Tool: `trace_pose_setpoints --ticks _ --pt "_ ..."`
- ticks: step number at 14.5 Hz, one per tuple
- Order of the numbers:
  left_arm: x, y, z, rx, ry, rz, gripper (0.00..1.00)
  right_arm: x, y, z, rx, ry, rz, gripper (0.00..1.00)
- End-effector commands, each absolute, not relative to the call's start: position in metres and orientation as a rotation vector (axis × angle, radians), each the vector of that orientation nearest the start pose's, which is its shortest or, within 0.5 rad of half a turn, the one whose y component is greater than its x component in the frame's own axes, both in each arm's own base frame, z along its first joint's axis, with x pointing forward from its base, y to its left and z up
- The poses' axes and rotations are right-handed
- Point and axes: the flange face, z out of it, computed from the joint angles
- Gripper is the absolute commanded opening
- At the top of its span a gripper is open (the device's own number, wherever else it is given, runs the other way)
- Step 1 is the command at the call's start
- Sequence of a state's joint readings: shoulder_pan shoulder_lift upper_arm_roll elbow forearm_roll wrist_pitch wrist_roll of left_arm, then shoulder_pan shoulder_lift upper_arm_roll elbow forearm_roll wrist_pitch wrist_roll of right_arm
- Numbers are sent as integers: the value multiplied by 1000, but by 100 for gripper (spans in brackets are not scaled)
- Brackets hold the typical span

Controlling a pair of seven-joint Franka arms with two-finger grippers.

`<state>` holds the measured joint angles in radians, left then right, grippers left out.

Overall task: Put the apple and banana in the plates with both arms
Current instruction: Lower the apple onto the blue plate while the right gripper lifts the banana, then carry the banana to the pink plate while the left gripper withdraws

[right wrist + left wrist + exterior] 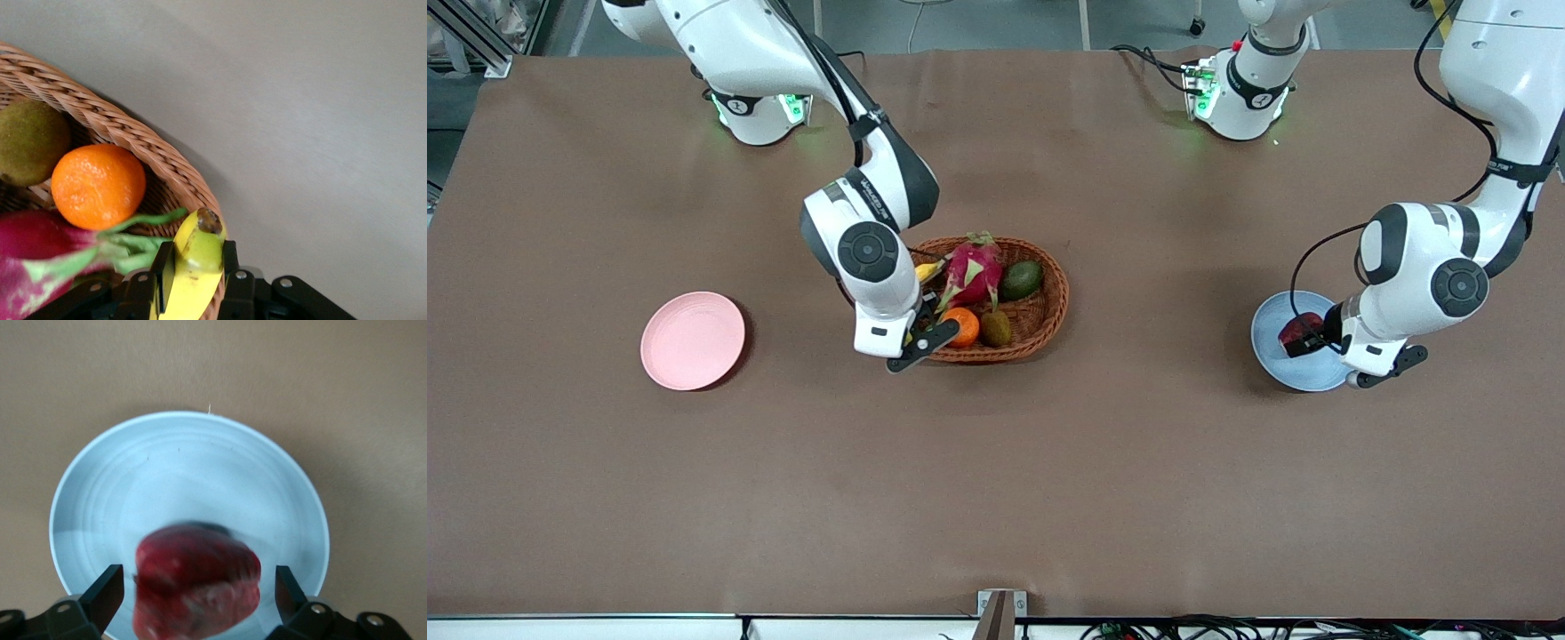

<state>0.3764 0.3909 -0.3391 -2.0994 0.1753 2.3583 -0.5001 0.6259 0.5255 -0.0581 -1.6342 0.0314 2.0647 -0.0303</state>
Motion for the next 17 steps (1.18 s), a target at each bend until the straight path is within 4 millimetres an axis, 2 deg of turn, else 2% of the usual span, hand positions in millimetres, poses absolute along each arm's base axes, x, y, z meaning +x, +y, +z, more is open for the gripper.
trace_pose_setpoints --ticks 1,5,7,8,10,12,15,17 --pt "573 21 282 -3040 -601 41 100 572 349 357 -3058 -885 186 3" --pt "582 6 355 -3019 -563 -66 100 591 299 408 -3087 -764 223 3" --pt "591 6 397 -3003 -572 -100 100 603 256 419 -3106 -680 250 3" --pt "597 0 422 -3005 -567 -101 100 611 231 421 -3116 -622 264 3" --pt "607 -3 468 -2998 -556 -84 100 620 190 415 -3138 -528 306 3" --pt "610 -2 510 -2993 -538 -65 100 629 141 408 -3150 -415 339 3" --pt "604 -1 562 -3007 -390 5 100 632 71 388 -3105 -461 416 3" --pt "599 0 590 -3021 -339 28 100 634 37 380 -3104 -564 448 2"
